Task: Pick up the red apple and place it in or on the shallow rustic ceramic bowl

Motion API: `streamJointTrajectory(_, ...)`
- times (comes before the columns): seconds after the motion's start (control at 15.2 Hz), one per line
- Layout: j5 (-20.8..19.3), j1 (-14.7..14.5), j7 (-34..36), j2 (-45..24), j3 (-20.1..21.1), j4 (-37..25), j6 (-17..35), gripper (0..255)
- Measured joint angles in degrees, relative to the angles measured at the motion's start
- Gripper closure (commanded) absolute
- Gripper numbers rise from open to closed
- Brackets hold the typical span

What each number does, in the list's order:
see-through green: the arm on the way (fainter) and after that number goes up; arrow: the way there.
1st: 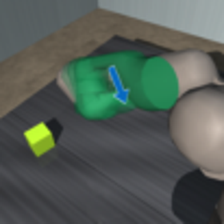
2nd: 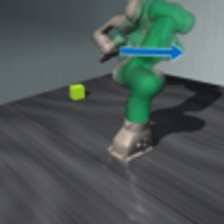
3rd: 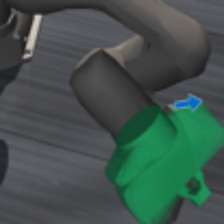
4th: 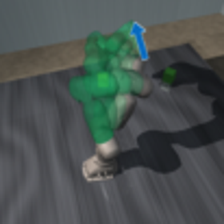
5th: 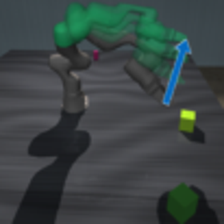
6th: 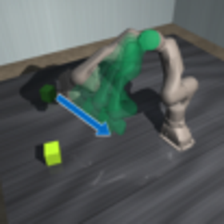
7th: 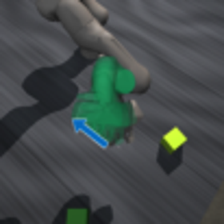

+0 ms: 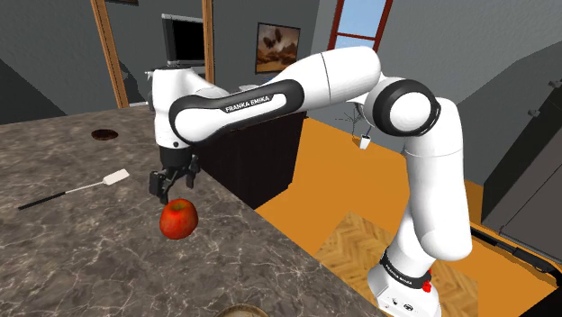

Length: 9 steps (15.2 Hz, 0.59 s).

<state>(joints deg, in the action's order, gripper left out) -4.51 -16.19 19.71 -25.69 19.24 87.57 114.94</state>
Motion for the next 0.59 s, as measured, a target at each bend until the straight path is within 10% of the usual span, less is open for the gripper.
streamJointTrajectory(0.59, -0.37, -0.19, 0.22, -1.04, -0.15, 1.38, 2.41, 0)
